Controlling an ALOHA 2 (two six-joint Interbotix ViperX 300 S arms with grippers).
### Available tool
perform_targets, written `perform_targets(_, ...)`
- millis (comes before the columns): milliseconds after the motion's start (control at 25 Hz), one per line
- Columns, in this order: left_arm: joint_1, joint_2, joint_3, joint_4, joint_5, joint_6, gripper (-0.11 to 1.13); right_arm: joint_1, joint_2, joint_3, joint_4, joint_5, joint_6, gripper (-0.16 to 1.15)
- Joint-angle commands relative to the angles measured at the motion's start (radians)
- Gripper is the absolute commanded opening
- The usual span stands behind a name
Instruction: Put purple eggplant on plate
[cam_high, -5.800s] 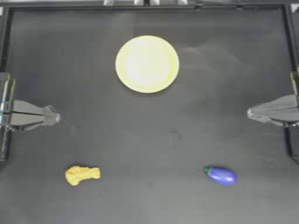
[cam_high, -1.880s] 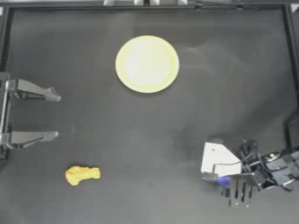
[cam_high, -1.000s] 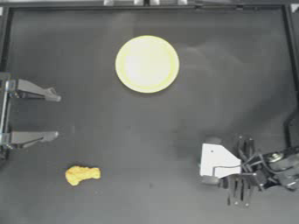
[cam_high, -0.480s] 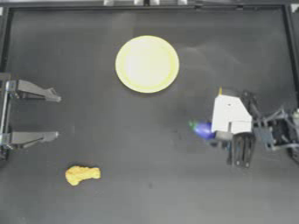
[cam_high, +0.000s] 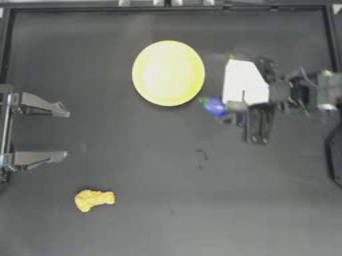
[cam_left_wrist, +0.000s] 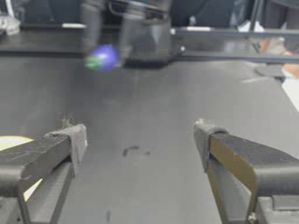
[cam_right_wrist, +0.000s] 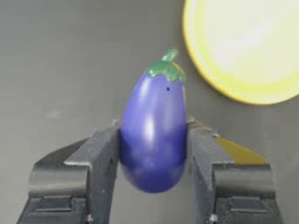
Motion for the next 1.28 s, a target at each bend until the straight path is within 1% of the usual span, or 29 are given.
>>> perform_targets(40,0.002,0.020,-0.008,-0.002,-0.011,-0.002,1.02,-0.074,0.060,-0.086,0.084,-0.018,-0.120,0.07)
perform_targets(240,0.002,0.021,-0.008,-0.002,-0.011,-0.002,1.02,-0.147,0.186,-0.196,0.178,-0.018,-0.284,0.07)
perform_targets(400,0.006,0.025,-0.008,0.000,-0.011,-0.002,1.02,-0.184,0.273,-0.272,0.210,-0.018,-0.362,0.07)
perform_targets(680,0.009,0.029,-0.009,-0.002,-0.011,-0.002,1.02,-0.245,0.420,-0.376,0.238,-0.023,-0.449,0.07)
perform_targets(880,0.009,0.035,-0.011,-0.002,-0.011,-0.002,1.02,-0.279,0.509,-0.422,0.295,-0.046,-0.517,0.07)
perform_targets(1000,0.011,0.040,-0.012,-0.002,-0.014,-0.002,1.02,-0.285,0.549,-0.443,0.336,-0.046,-0.561,0.07)
perform_targets(1080,0.014,0.043,-0.012,-0.005,-0.020,-0.002,1.02,-0.291,0.569,-0.457,0.353,-0.048,-0.589,0.07)
perform_targets(1280,0.014,0.048,-0.012,-0.005,-0.023,-0.003,1.02,-0.305,0.611,-0.492,0.367,-0.048,-0.618,0.08)
